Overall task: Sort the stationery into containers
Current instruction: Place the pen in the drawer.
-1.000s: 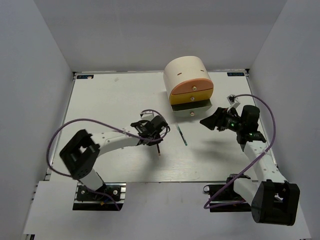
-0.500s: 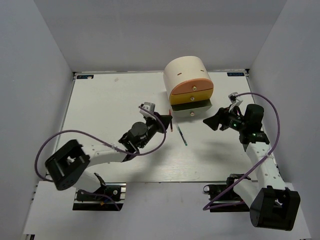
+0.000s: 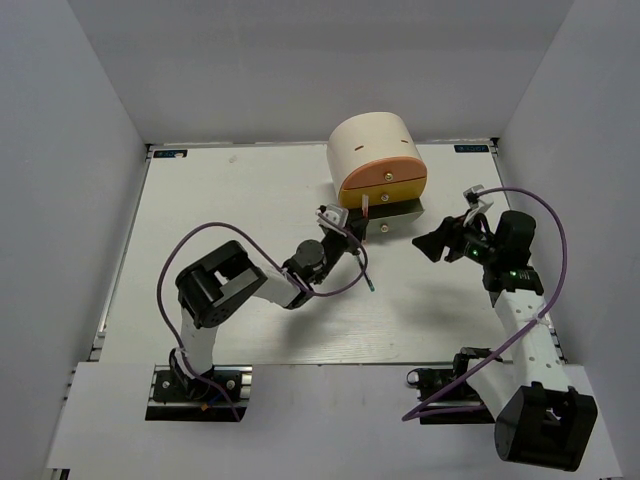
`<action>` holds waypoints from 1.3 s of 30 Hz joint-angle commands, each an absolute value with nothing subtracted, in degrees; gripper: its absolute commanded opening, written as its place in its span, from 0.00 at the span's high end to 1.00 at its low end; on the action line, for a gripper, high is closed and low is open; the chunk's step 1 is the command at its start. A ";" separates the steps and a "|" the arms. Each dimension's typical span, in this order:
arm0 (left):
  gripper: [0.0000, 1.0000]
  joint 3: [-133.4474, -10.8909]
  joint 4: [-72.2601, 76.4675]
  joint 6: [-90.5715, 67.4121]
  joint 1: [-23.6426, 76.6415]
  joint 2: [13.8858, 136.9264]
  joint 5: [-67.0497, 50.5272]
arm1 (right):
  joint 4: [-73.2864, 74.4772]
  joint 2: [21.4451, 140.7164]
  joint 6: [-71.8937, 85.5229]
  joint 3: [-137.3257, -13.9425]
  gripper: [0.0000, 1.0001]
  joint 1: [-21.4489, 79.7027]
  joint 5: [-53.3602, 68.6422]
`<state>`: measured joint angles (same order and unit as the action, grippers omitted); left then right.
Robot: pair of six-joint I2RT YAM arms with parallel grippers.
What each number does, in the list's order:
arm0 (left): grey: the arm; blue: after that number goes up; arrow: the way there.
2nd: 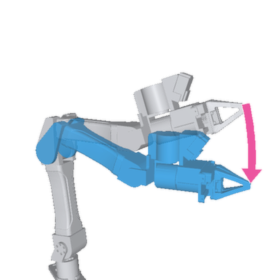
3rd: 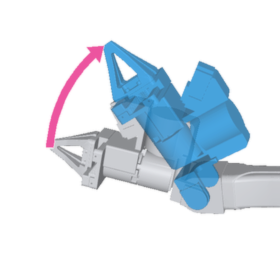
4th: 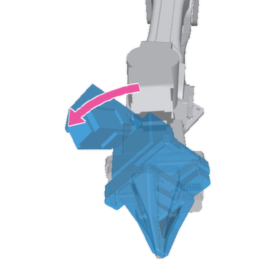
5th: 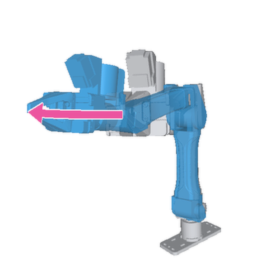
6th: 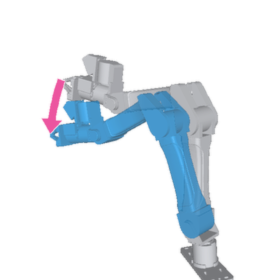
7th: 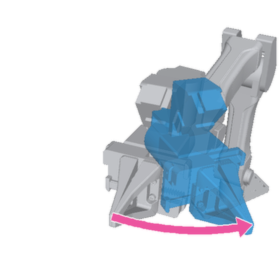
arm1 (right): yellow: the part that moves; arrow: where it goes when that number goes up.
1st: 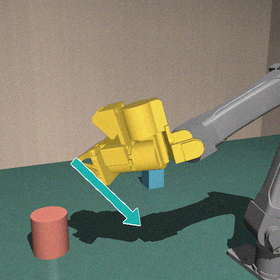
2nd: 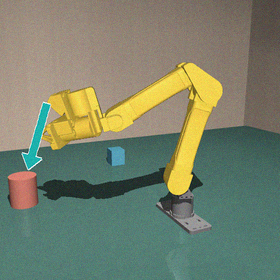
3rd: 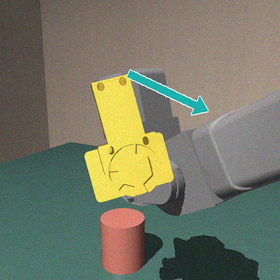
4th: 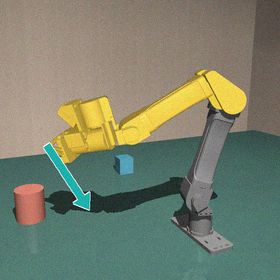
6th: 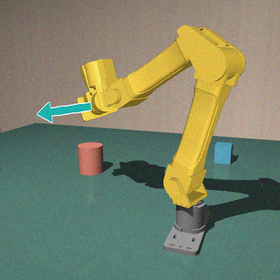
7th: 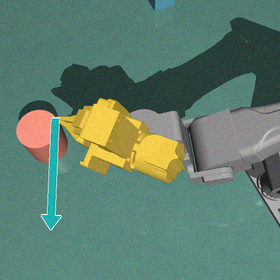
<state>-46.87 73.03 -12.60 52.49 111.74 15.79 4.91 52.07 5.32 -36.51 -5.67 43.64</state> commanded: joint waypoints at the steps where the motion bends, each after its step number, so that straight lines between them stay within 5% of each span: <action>1: 1.00 -50.88 99.58 -9.14 52.03 111.00 12.23 | 5.36 51.15 3.61 -35.77 0.33 -6.50 43.51; 34: 1.00 -64.51 94.92 -4.04 43.07 121.63 -11.07 | 4.66 51.68 3.34 -33.40 0.33 -7.91 43.07; 39: 0.80 -63.37 94.92 -3.52 43.07 121.64 -11.78 | 4.31 51.94 3.43 -33.40 0.33 -8.09 43.33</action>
<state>-62.85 76.34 -4.32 43.31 121.64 -9.52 6.00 52.05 3.99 -33.52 -7.66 43.24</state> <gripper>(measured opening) 0.207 0.667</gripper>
